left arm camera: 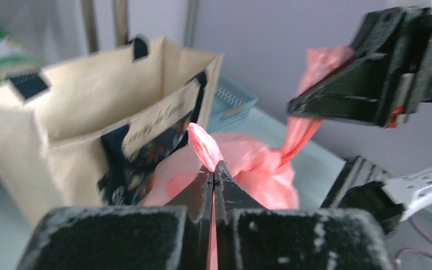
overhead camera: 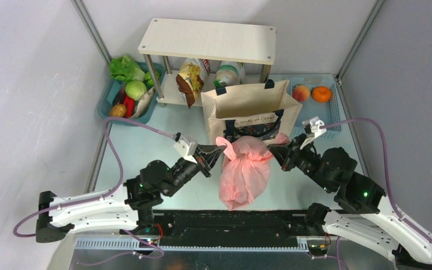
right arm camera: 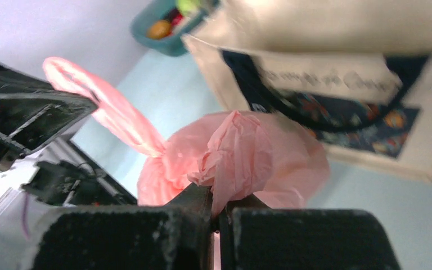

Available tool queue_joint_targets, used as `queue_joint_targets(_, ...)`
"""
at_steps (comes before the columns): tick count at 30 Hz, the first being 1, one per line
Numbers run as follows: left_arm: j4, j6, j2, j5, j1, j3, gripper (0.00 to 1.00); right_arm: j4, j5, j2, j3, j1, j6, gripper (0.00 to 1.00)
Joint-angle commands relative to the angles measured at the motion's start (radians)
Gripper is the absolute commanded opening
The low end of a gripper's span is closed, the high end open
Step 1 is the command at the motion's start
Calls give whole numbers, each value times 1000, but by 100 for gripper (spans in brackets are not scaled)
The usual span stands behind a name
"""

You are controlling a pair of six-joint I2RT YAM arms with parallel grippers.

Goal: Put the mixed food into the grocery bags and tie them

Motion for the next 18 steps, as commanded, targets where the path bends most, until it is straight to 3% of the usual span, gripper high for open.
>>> queue_joint_targets(1,-57,104,47,220,7,216,0,81,-175,101,186,32,-178,0)
queue_joint_targets(14,-356,93,289,390,132,825,0,31,-179,338,729,54,-327,0)
queue_joint_targets(18,-389,42,407,475,241,985,0,43,-136,419,844,52,-363,0)
